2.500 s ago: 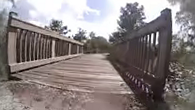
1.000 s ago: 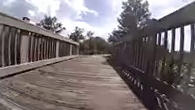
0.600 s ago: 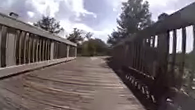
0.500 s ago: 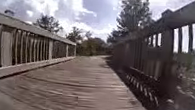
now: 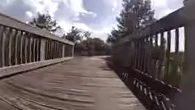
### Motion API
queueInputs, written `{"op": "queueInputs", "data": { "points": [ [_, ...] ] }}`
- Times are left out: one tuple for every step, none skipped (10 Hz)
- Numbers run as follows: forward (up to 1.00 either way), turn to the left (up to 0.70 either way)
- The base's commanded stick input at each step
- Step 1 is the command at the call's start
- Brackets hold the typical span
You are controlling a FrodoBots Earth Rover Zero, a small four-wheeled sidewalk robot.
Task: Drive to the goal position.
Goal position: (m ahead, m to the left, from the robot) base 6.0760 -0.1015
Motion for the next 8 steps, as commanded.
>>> {"op": "queueInputs", "data": {
  "points": [
    [0.85, 0.0],
    [0.85, 0.0],
    [0.85, 0.0],
    [0.85, 0.0],
    [0.85, 0.0],
    [0.85, 0.0],
    [0.85, 0.0],
    [0.85, 0.0]
  ]
}}
